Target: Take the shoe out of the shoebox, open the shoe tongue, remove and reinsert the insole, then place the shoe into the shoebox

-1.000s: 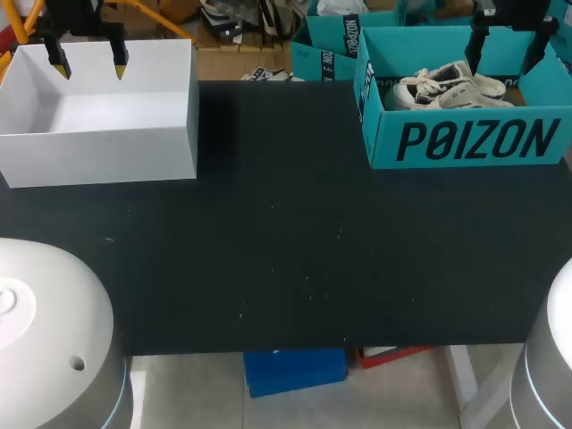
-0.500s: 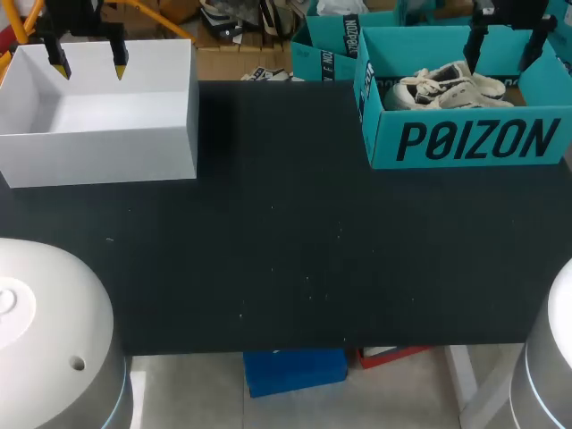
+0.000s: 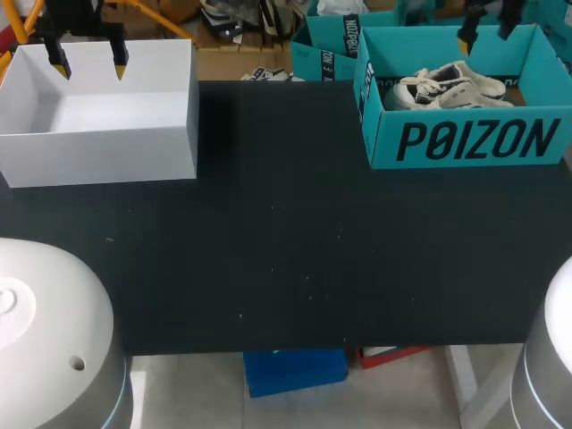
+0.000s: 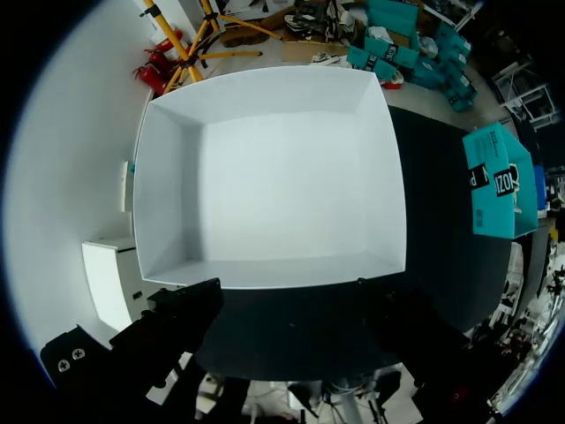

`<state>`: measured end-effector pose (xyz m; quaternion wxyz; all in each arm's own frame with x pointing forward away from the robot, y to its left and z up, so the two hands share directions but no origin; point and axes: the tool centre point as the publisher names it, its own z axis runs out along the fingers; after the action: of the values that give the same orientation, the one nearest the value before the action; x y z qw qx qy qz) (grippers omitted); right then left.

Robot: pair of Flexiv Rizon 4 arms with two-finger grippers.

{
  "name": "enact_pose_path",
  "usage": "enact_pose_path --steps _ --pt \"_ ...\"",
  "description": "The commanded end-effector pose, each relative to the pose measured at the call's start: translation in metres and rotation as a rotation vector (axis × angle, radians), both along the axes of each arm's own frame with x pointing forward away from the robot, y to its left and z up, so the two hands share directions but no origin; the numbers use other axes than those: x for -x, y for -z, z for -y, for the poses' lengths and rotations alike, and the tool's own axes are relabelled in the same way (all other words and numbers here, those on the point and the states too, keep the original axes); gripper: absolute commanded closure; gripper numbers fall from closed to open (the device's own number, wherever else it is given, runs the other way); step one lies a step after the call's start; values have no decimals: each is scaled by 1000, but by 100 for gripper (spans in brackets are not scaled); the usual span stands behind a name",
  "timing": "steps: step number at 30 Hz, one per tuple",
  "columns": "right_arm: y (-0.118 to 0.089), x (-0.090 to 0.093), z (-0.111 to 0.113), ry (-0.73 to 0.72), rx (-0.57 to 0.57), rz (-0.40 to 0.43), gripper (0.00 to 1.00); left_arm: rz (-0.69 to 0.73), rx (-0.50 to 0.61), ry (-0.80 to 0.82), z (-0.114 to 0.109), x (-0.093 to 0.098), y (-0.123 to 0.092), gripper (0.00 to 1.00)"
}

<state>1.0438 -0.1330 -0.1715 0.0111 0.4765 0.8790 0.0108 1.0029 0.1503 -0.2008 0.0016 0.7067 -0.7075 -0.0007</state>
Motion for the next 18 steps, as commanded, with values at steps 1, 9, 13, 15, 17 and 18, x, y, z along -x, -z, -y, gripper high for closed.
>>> enact_pose_path --steps 1,9,13,15,17,18 --pt "-2 0 4 -864 45 38 0 -1 -1 -1 0 1 -1 0" --pt "-2 -2 8 -1001 118 115 0 -1 -1 -1 0 1 -1 0" --pt "-2 -2 8 -1001 118 115 0 -1 -1 -1 0 1 -1 0" --pt "-2 -2 8 -1001 118 115 0 -1 -1 -1 0 1 -1 0" --pt "-2 -2 8 -1001 118 115 0 -1 -1 -1 0 1 -1 0" --pt "-2 -2 8 -1001 118 115 0 -1 -1 -1 0 1 -1 0"
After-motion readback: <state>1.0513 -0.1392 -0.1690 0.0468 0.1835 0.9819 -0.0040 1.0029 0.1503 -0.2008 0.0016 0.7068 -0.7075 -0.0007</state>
